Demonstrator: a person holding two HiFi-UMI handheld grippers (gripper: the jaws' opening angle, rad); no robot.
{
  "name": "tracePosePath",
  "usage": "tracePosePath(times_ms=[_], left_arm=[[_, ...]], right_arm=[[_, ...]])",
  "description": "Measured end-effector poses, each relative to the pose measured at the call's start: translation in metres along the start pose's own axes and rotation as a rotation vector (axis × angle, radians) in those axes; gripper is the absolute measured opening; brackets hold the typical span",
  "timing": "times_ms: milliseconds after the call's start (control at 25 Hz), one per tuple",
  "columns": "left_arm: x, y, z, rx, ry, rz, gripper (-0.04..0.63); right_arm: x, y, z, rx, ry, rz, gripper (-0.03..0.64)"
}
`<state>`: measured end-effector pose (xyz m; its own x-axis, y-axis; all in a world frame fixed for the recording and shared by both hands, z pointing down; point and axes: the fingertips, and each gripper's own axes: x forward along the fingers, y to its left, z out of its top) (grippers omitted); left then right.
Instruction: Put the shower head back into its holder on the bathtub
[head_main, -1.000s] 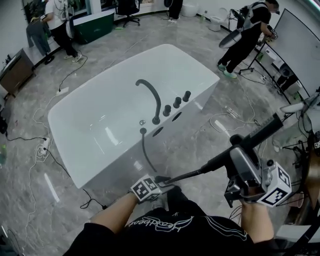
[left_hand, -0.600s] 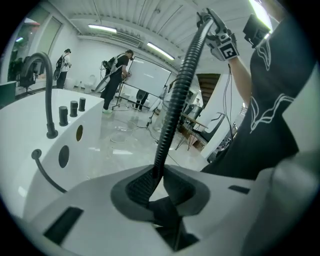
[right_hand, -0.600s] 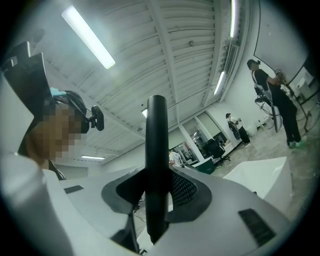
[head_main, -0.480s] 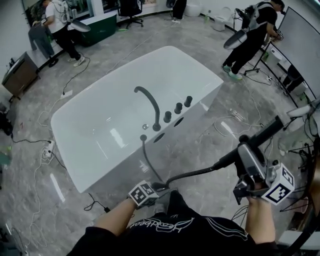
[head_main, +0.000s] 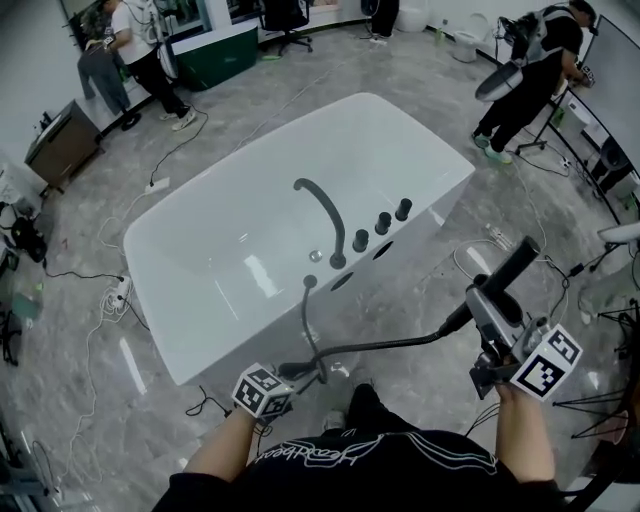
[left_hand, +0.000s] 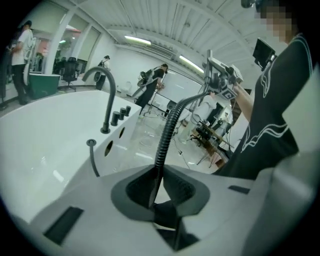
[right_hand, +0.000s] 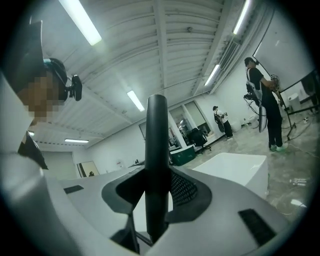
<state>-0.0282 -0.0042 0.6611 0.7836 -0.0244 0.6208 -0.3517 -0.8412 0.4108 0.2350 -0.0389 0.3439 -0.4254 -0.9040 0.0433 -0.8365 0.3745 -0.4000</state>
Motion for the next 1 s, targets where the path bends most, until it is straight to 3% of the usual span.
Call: tracePosePath(times_ms=[200, 440, 640, 840, 1000], left_arm=[[-0.040, 0.027, 0.026, -0.045, -0.100, 0.123, 0.055], [-0.083, 0.053, 0.069, -0.019, -0.195, 0.278, 0.055], [-0.116, 0.062, 0.114, -0.034, -0.302, 0.343, 0.055], [-0.148, 0.071, 0.161, 0.000, -0.384, 0.402, 0.055], [-0.168, 0.079, 0.196, -0.039, -0.465, 0.409, 0.057]], right_arm=[[0.022, 0.003, -0.036, 0.009, 0.095, 0.015, 0.132], [0.045, 0.008, -0.061, -0.020, 0.191, 0.060, 0.132], [0.059, 0.012, -0.074, -0.046, 0.242, 0.095, 0.132], [0.069, 0.010, -0.078, -0.032, 0.251, 0.123, 0.130], [0.074, 0.006, -0.073, -0.027, 0.245, 0.137, 0.130]])
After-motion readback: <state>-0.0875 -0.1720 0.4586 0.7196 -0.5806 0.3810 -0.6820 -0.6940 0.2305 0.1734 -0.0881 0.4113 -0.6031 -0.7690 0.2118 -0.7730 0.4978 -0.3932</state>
